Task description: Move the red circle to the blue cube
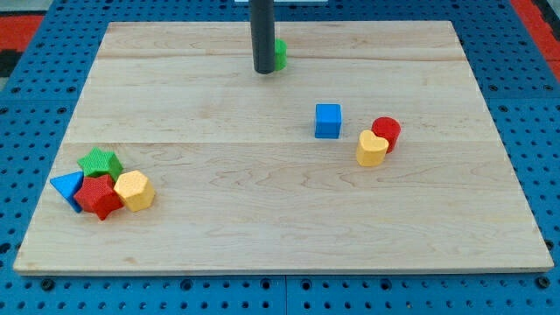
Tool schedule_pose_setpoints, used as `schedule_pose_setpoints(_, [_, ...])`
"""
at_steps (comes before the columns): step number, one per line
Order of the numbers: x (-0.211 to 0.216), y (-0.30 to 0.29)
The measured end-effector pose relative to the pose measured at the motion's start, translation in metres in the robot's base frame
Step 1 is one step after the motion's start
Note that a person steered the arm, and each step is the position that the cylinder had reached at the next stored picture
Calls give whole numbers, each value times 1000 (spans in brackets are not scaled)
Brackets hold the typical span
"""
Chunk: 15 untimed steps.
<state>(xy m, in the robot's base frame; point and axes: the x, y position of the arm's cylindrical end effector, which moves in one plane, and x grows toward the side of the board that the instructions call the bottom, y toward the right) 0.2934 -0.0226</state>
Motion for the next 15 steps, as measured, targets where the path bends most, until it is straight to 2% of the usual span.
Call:
schedule_pose_setpoints(2, [-30, 16])
schedule_pose_setpoints(3, [-29, 41])
schedule_pose_setpoints(4, [-4, 99])
schedule_pose_setpoints(5, [26, 185])
schedule_pose_setpoints(6, [87, 234])
schedule_pose_setpoints(7, [157, 233])
schedule_pose_setpoints(8, [164, 207])
schedule_pose_setpoints(9, [160, 177])
schedule_pose_setpoints(12, [127, 153])
schedule_pose_setpoints(15, [93, 91])
